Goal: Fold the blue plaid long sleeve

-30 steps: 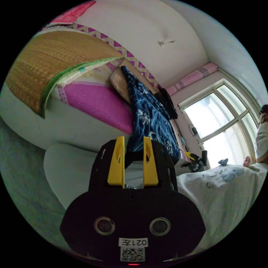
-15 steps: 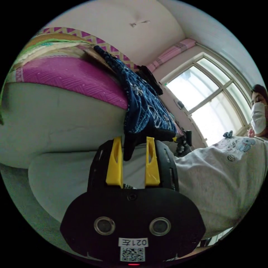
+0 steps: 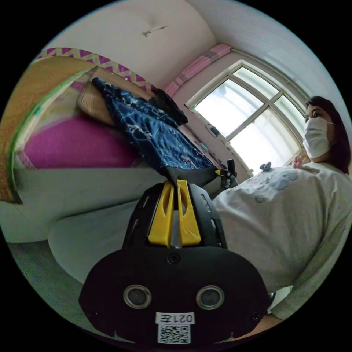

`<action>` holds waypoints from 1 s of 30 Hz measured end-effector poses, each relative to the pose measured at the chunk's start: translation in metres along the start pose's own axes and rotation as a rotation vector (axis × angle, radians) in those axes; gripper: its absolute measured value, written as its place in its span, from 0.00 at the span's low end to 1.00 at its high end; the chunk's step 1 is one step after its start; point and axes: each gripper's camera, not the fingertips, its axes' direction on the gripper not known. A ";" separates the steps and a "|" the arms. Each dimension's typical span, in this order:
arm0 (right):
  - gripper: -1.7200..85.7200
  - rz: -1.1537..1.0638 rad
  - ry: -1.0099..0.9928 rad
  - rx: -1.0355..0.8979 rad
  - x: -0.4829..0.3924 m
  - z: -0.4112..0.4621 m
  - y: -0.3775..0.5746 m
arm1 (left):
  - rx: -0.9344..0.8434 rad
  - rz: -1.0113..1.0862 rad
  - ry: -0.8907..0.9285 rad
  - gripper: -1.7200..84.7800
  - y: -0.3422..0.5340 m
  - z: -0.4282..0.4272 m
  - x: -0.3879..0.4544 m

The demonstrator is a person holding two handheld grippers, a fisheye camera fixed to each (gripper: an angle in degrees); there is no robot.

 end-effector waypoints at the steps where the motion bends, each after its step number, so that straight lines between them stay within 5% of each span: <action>1: 0.02 -0.019 -0.011 -0.011 -0.008 -0.012 -0.016 | 0.001 -0.003 0.006 0.01 -0.009 -0.003 0.002; 9: 0.02 -0.025 -0.113 0.031 0.006 -0.081 -0.184 | -0.004 -0.078 0.020 0.01 -0.193 -0.017 -0.026; 18: 0.03 0.151 -0.190 0.047 0.184 -0.071 -0.419 | -0.065 -0.220 -0.040 0.01 -0.416 0.065 -0.199; 30: 0.10 0.553 -0.087 0.174 0.390 -0.009 -0.505 | -0.039 -0.583 -0.040 0.05 -0.490 0.154 -0.400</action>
